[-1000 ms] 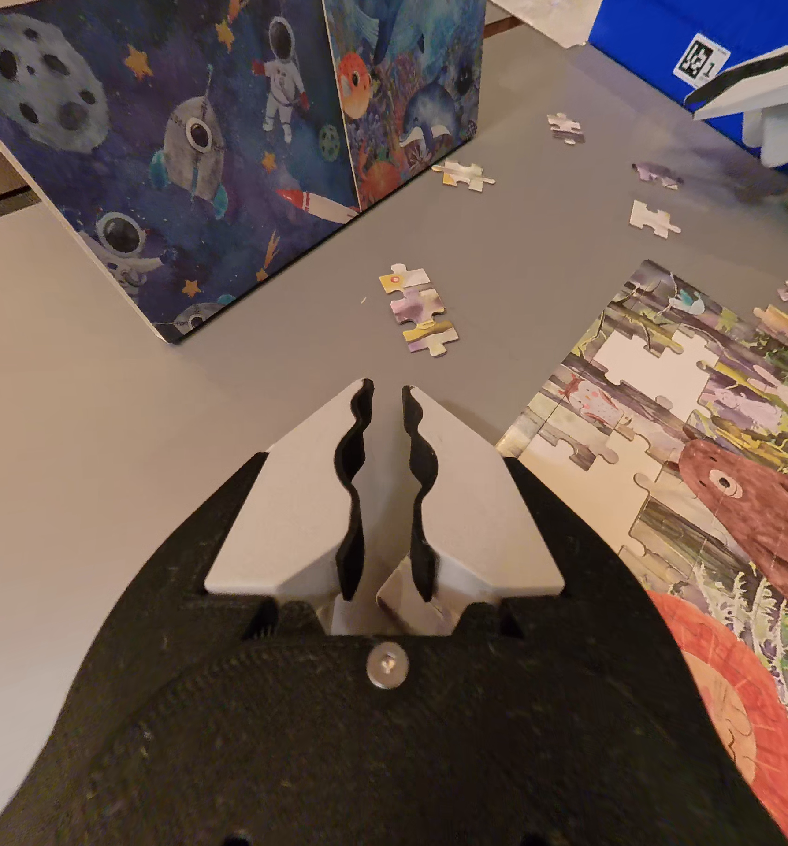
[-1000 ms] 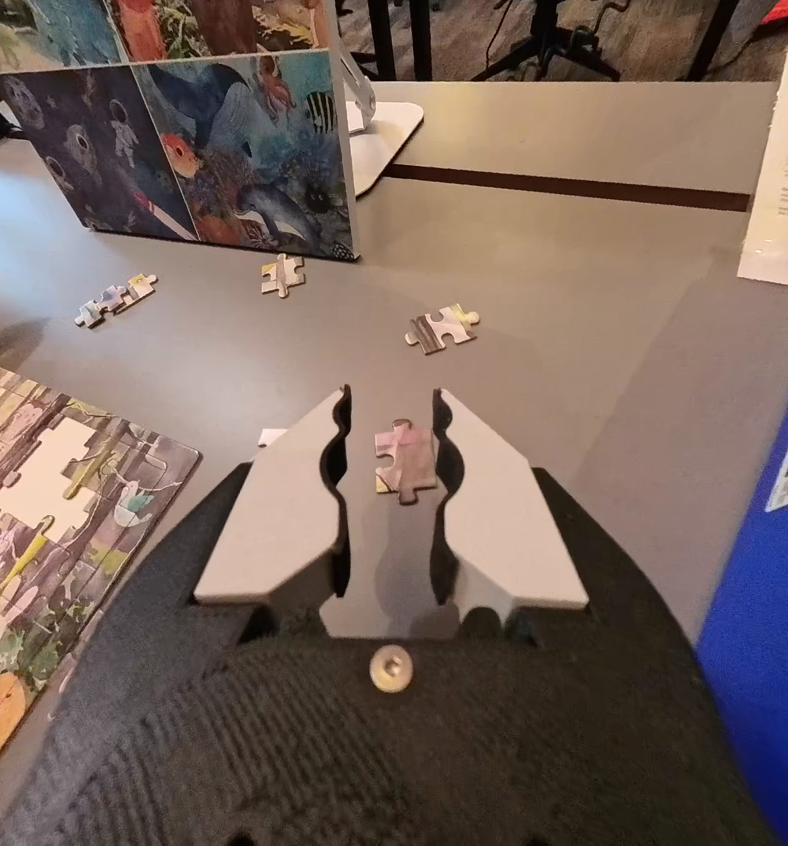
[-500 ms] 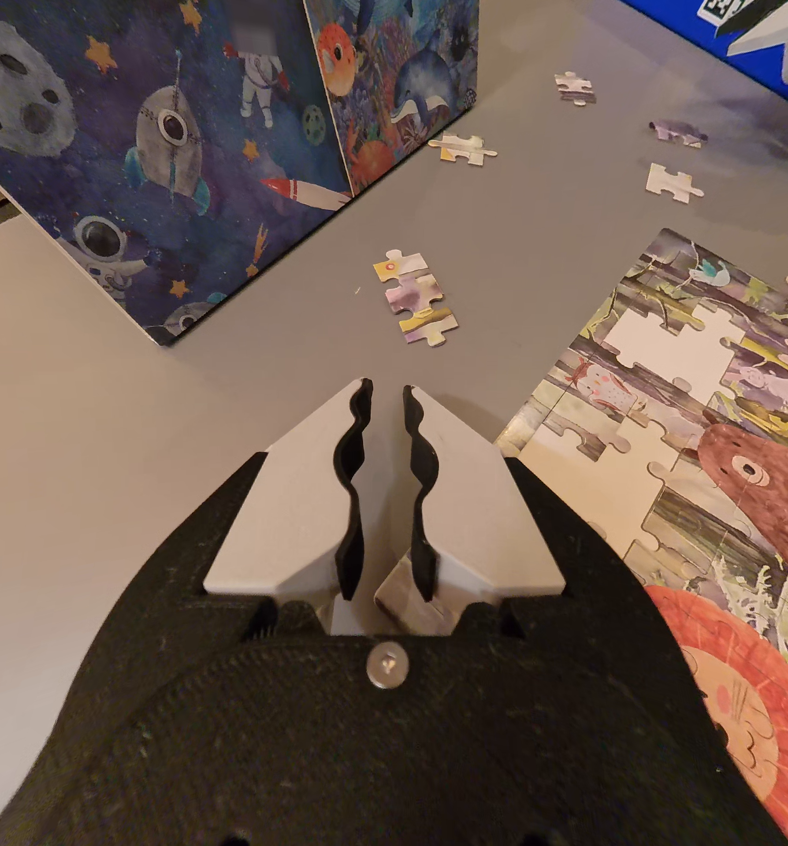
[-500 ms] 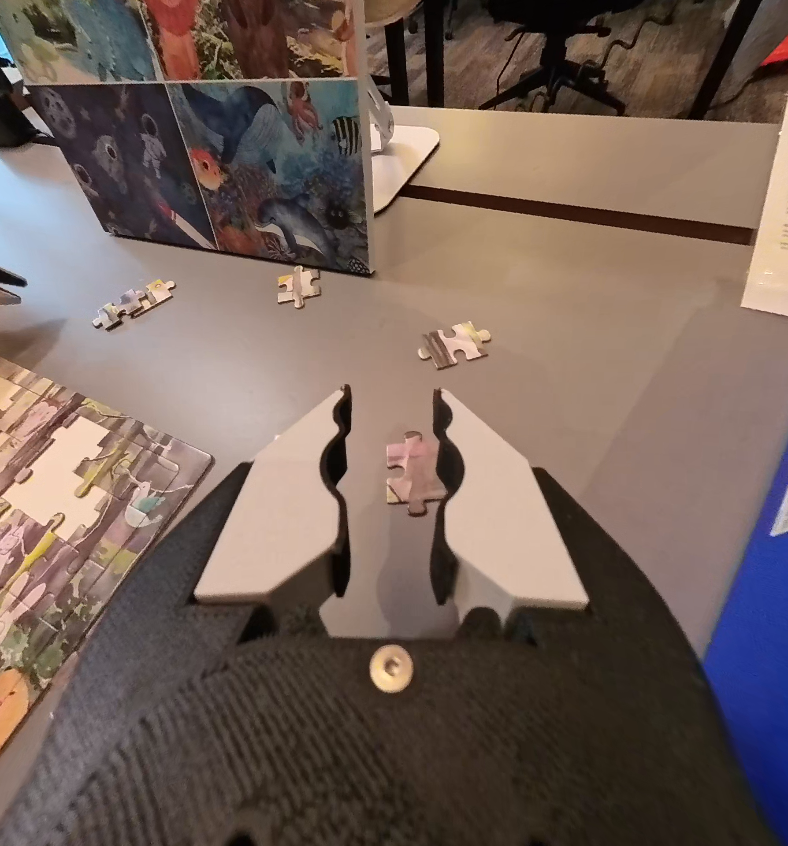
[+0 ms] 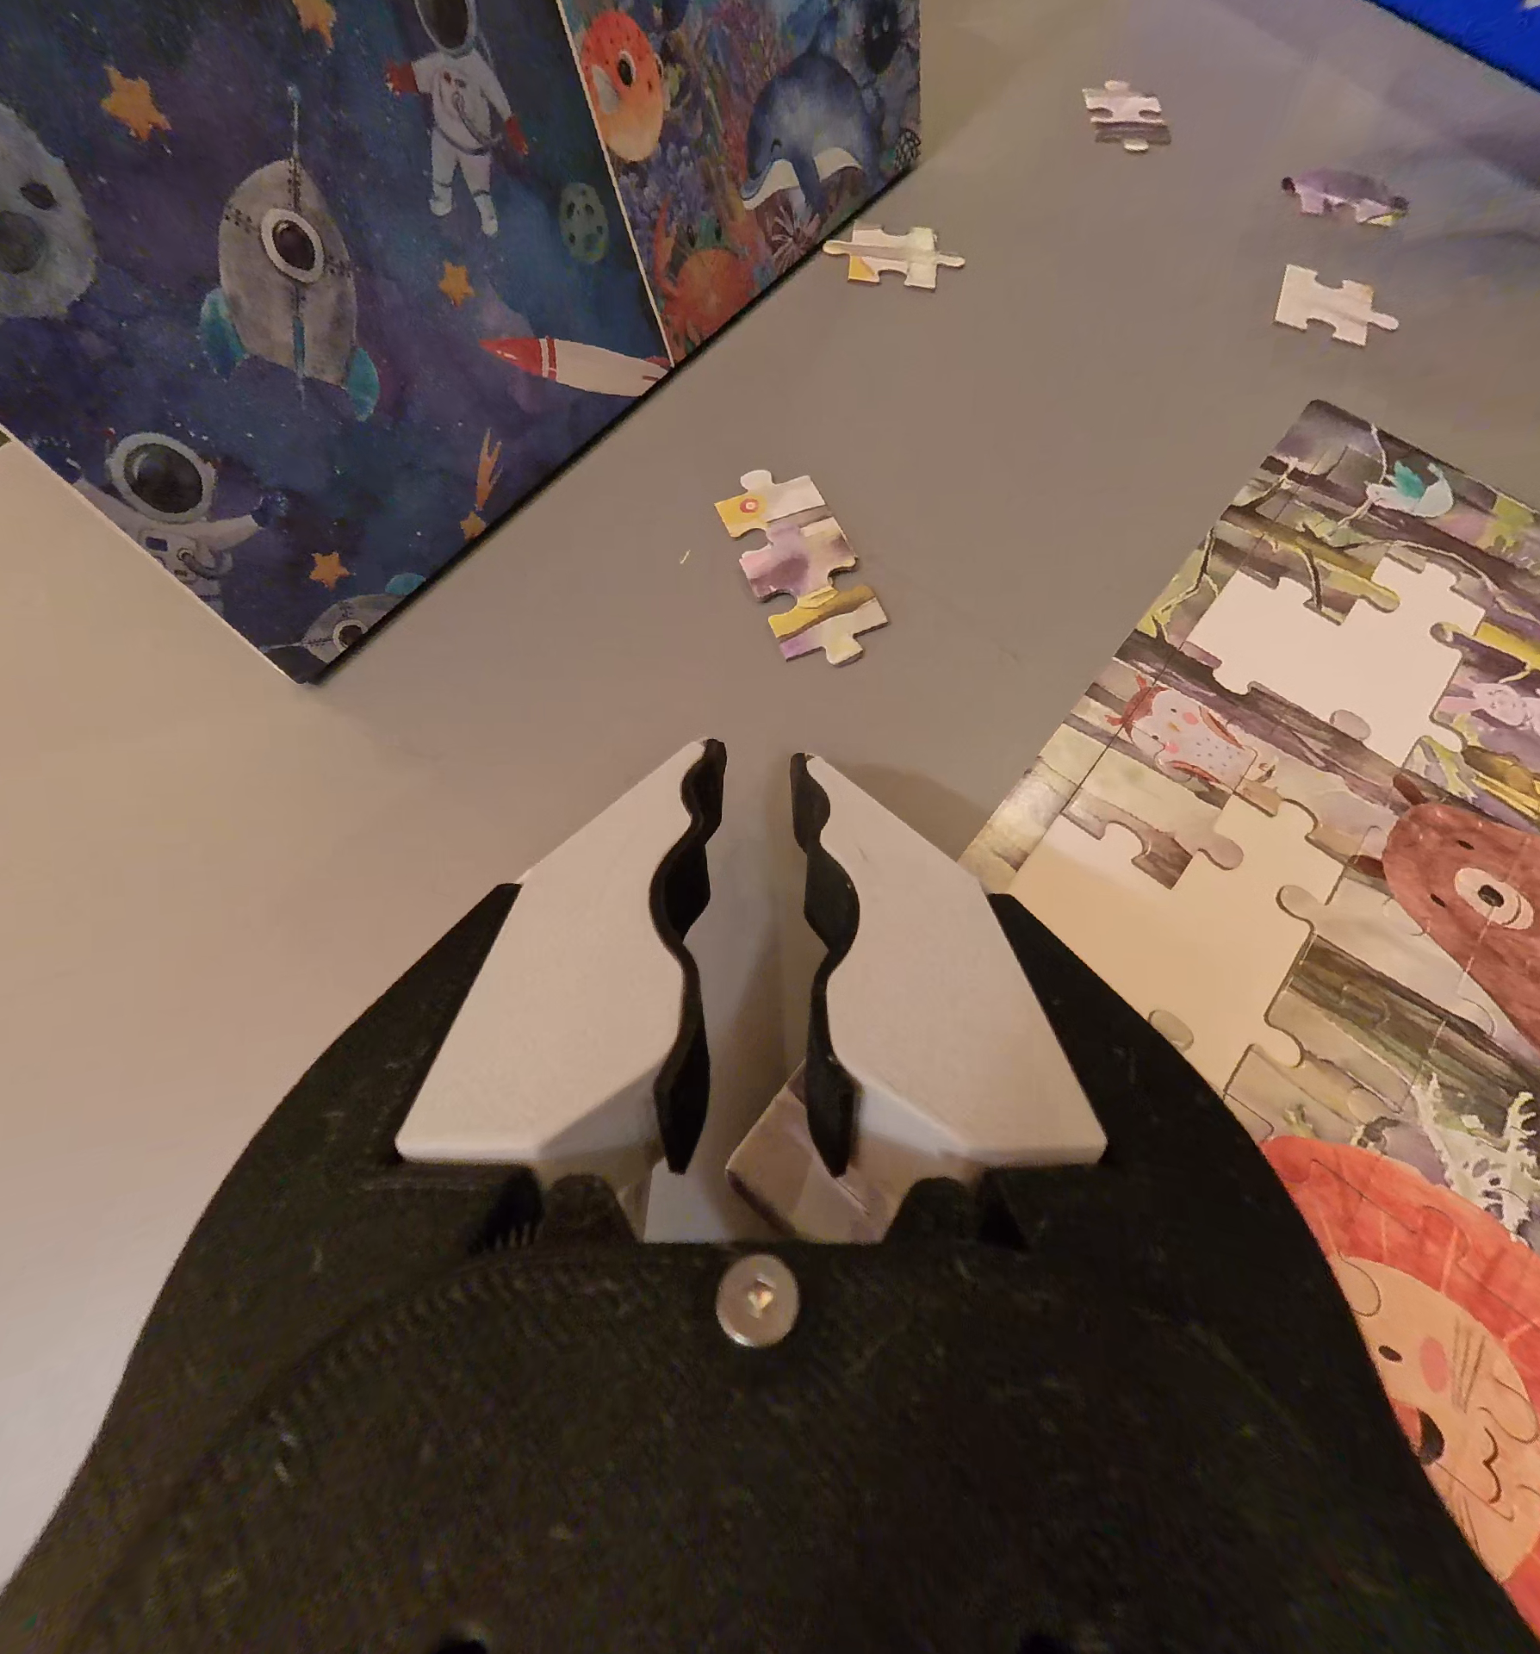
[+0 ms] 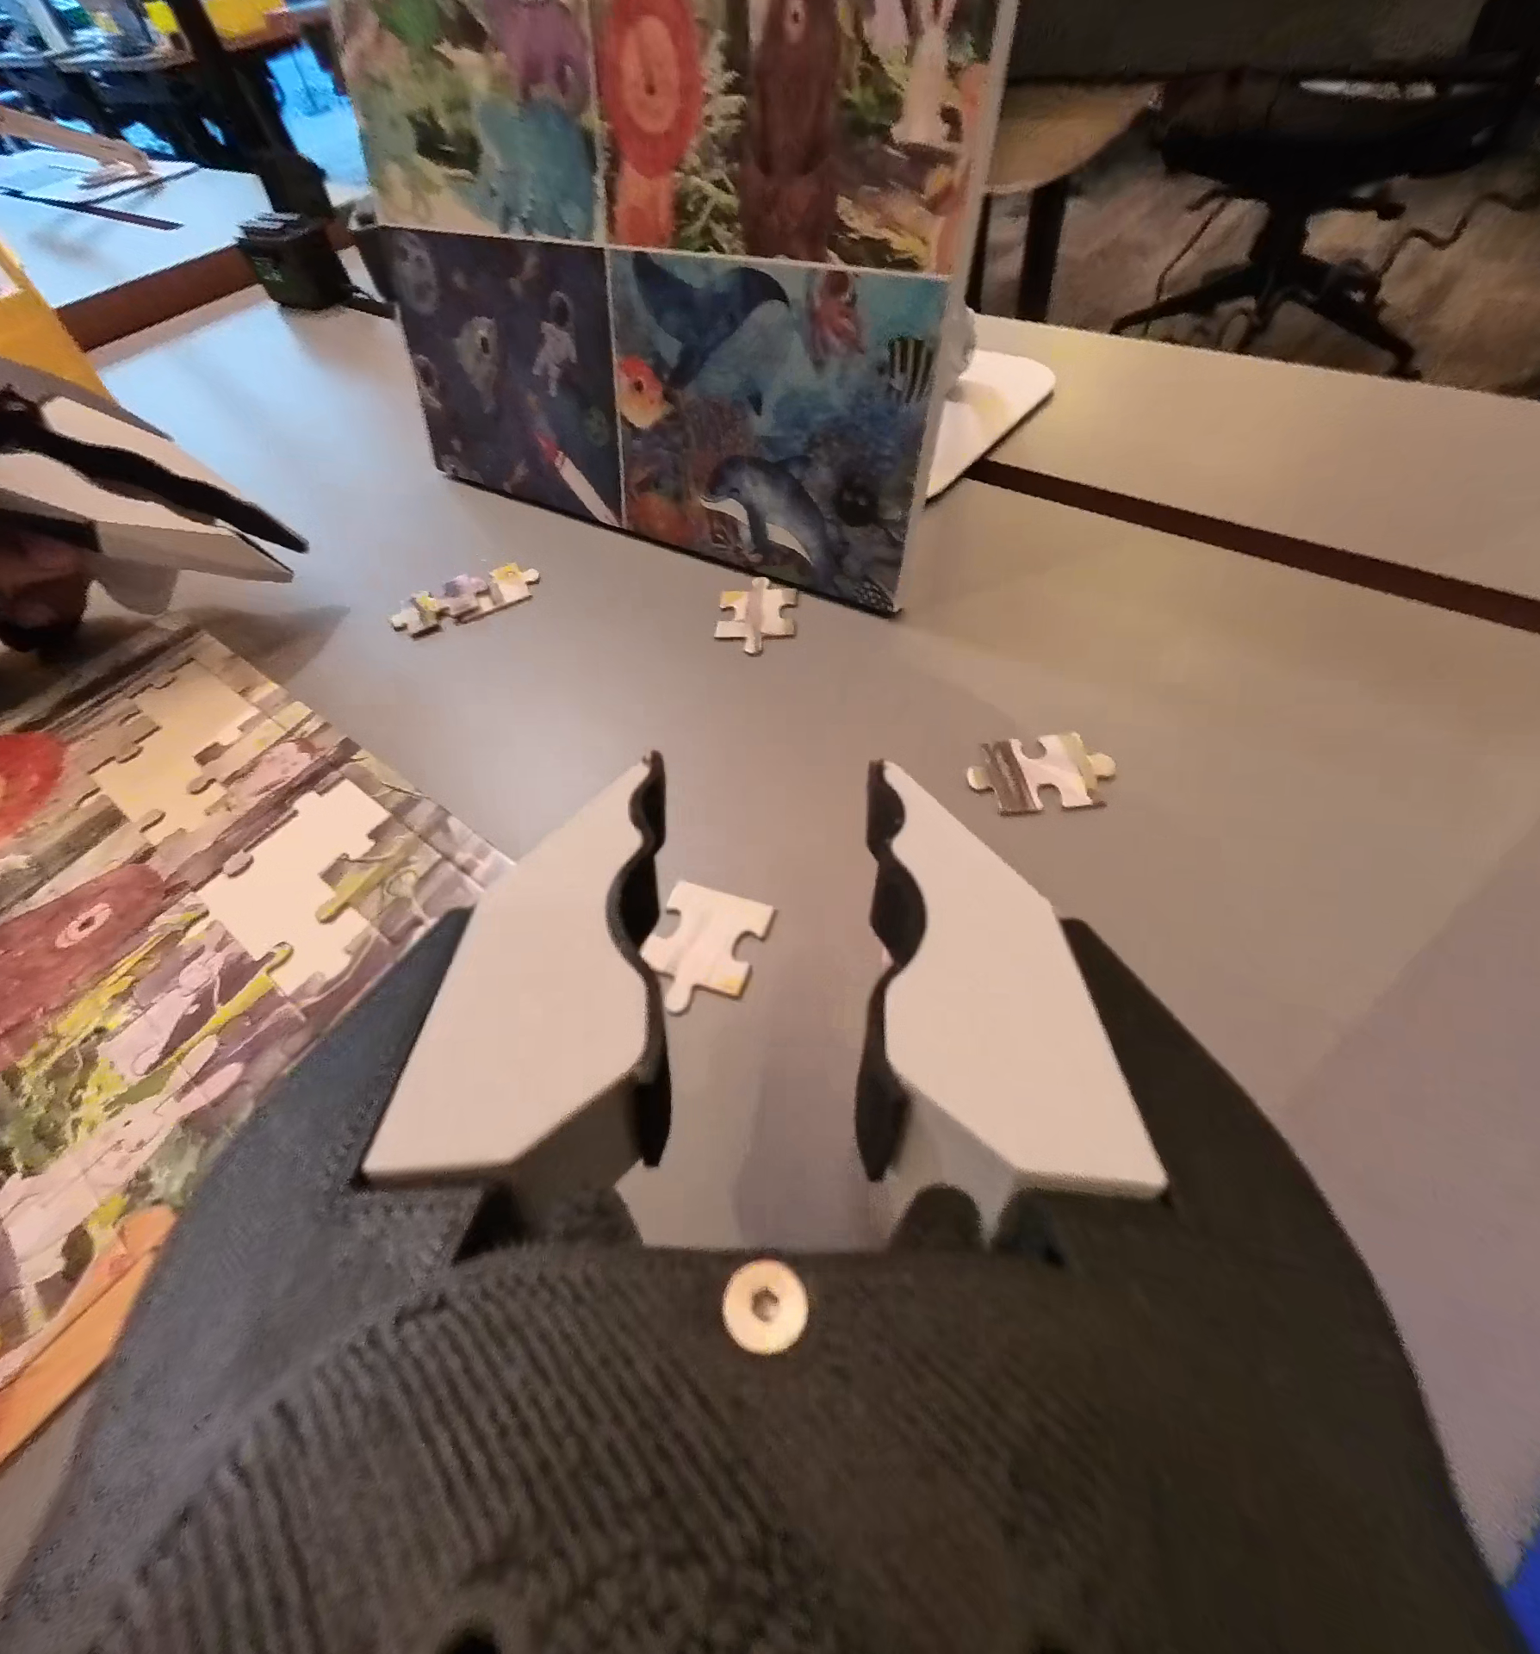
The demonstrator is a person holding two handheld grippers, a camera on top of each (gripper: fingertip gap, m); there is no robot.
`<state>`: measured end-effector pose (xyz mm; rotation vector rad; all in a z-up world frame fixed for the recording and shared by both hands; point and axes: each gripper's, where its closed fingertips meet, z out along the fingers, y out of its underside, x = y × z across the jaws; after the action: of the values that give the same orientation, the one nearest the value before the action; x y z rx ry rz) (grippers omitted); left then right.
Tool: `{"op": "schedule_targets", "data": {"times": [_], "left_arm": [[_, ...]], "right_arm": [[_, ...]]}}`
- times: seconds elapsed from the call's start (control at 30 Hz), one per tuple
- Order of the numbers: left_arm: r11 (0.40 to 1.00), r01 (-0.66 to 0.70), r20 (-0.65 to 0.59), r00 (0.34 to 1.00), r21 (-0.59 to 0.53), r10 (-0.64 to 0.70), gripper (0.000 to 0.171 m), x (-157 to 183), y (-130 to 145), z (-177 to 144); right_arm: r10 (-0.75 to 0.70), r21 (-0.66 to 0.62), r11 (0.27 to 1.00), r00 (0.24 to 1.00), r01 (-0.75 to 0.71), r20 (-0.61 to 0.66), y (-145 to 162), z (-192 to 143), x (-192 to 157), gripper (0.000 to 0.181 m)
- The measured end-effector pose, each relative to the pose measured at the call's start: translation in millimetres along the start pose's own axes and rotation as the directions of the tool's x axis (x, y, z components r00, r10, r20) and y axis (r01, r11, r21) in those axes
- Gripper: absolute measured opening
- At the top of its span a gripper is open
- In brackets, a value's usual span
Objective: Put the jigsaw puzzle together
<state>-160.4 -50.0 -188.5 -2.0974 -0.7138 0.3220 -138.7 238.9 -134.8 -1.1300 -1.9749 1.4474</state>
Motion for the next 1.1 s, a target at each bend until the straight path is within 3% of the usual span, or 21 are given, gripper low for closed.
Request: {"op": "schedule_targets", "data": {"times": [0.37,0.6,1.1], "left_arm": [[1.0,0.001,-0.002,1.0,-0.002,-0.001,0.013,0.0,0.2,0.3],[1.0,-0.003,0.003,1.0,-0.007,0.004,0.012,-0.2,0.7,0.9],[0.998,0.056,-0.011,0.998,0.027,-0.056,0.016,-5.1,-3.0,-2.7]], "right_arm": [[-0.096,-0.125,0.987,0.995,0.096,0.006,20.5,8.4,-5.9,0.047],[-0.166,-0.239,0.954,0.982,0.183,0.09,43.2,17.3,-23.2,0.058],[-0.089,-0.357,0.923,0.983,0.143,0.163,72.1,22.4,-31.2,0.059]]}}
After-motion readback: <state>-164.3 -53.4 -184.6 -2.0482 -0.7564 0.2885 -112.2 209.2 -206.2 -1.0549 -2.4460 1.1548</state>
